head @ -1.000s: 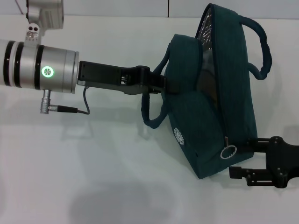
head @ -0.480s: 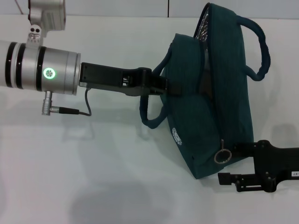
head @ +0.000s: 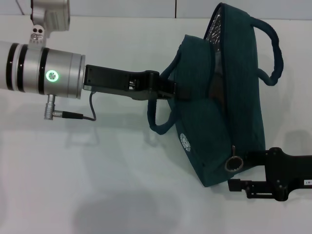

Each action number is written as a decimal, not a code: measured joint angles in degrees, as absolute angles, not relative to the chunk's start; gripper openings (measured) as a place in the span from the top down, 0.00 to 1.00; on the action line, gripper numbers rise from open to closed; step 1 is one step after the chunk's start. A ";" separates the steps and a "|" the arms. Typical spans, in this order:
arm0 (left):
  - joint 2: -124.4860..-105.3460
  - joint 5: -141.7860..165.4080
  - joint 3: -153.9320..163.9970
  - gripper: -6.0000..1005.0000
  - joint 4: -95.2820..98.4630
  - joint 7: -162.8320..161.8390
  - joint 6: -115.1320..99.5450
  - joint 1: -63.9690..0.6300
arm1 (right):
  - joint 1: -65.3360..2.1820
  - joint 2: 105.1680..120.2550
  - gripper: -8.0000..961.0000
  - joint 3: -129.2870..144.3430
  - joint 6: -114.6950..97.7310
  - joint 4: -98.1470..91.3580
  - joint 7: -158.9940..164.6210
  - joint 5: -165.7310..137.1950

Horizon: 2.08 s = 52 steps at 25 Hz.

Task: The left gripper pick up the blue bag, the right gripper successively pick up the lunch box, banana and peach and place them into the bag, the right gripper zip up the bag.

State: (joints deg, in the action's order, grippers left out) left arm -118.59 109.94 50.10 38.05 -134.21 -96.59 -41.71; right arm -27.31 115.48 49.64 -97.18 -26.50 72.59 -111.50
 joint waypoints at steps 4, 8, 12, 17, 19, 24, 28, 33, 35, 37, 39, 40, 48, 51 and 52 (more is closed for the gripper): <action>-118.61 109.94 50.10 0.90 38.05 -134.21 -96.66 -41.73 | -26.96 115.48 0.32 49.20 -95.79 -26.50 72.57 -111.30; -118.70 109.94 50.10 0.90 38.05 -134.21 -96.68 -41.75 | -26.52 115.41 0.47 49.02 -94.34 -26.50 72.52 -109.94; -118.74 109.95 50.10 0.90 38.05 -134.21 -96.68 -41.75 | -26.34 115.40 0.65 49.03 -93.67 -26.51 72.49 -109.37; -118.74 109.96 50.10 0.90 38.05 -134.21 -96.68 -41.74 | -26.23 115.48 0.85 49.04 -93.55 -26.53 72.35 -109.33; -118.74 109.96 50.10 0.90 38.05 -134.21 -96.68 -41.79 | -26.13 115.48 0.91 49.04 -93.53 -26.54 72.34 -109.33; -118.59 109.96 50.01 0.90 38.05 -134.21 -96.68 -41.93 | -25.36 115.31 0.98 48.95 -93.51 -26.81 72.33 -109.30; -118.47 109.96 49.85 0.90 38.05 -134.20 -96.55 -41.96 | -23.94 115.18 0.98 45.70 -94.30 -27.32 72.03 -109.17; -118.49 109.95 49.94 0.90 38.05 -134.03 -96.28 -42.05 | -22.90 115.34 0.98 40.77 -99.77 -26.27 66.63 -106.83; -118.56 109.95 50.05 0.90 38.05 -134.03 -96.27 -42.09 | -22.55 115.37 0.98 40.71 -102.21 -26.08 64.58 -105.18; -118.69 109.95 50.08 0.90 38.06 -133.98 -96.25 -42.30 | -22.36 115.41 0.98 40.70 -104.21 -26.01 62.91 -103.87; -118.83 109.95 50.09 0.89 38.05 -133.76 -96.24 -42.68 | -22.32 115.46 0.98 40.69 -105.89 -25.90 61.61 -103.33; -118.92 109.95 50.10 0.89 38.05 -133.62 -96.24 -42.87 | -22.32 115.48 0.98 40.69 -106.66 -25.82 60.92 -103.22; -119.27 109.95 50.21 0.89 37.63 -132.35 -95.47 -44.12 | -23.81 115.49 0.98 41.45 -107.31 -23.96 59.68 -103.30; -119.27 109.94 50.15 0.89 37.62 -131.21 -95.50 -44.49 | -24.23 115.49 0.98 42.27 -107.62 -23.67 59.66 -103.68; -119.27 109.88 50.06 0.89 37.62 -130.82 -95.50 -44.64 | -24.25 115.49 0.98 42.64 -107.55 -23.65 59.66 -103.69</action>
